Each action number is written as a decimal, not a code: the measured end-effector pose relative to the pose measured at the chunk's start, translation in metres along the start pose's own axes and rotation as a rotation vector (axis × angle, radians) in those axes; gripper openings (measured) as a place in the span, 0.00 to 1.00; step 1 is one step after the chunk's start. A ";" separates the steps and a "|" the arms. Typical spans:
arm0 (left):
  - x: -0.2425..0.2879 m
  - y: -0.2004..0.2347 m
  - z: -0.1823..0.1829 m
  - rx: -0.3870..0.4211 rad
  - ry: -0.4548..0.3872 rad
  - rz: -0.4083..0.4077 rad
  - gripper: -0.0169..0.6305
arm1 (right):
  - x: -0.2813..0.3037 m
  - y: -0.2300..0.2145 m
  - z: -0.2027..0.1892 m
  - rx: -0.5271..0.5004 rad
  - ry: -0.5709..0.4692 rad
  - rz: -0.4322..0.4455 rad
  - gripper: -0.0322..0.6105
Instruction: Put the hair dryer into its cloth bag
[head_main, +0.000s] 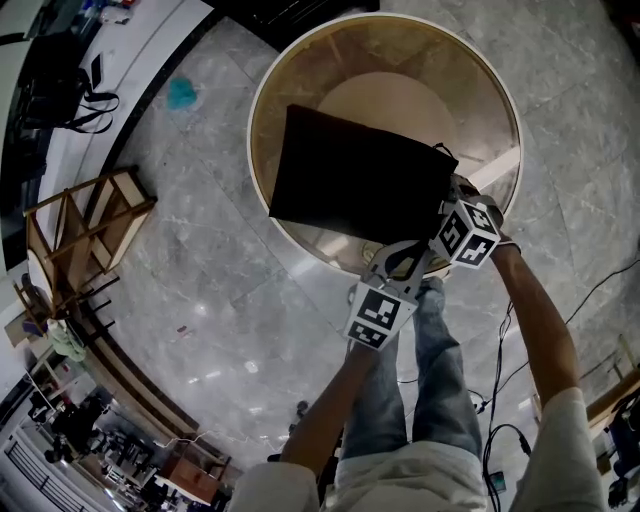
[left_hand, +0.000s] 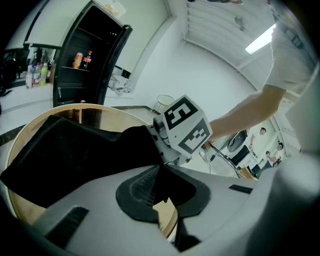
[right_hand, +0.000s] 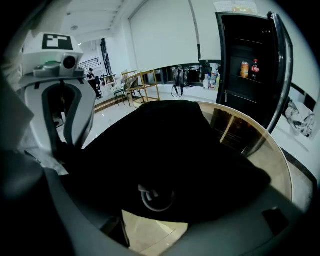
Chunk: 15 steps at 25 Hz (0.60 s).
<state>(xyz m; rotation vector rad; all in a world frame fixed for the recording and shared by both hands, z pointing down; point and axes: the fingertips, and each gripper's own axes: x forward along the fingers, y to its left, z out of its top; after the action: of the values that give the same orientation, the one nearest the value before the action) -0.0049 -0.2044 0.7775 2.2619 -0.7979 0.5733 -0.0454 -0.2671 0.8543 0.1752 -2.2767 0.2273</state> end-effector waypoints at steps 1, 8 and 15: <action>0.001 -0.001 0.001 -0.001 0.001 0.001 0.09 | -0.007 0.000 -0.003 0.001 0.003 -0.006 0.58; 0.014 -0.009 -0.017 -0.002 0.050 -0.022 0.09 | -0.055 0.001 -0.037 0.198 -0.041 -0.113 0.58; 0.020 -0.024 -0.023 0.012 0.054 -0.056 0.29 | -0.089 0.011 -0.051 0.455 -0.192 -0.223 0.58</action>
<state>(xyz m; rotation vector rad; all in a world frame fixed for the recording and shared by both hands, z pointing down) 0.0215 -0.1818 0.7949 2.2624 -0.7045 0.6121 0.0481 -0.2403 0.8190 0.7088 -2.3372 0.6311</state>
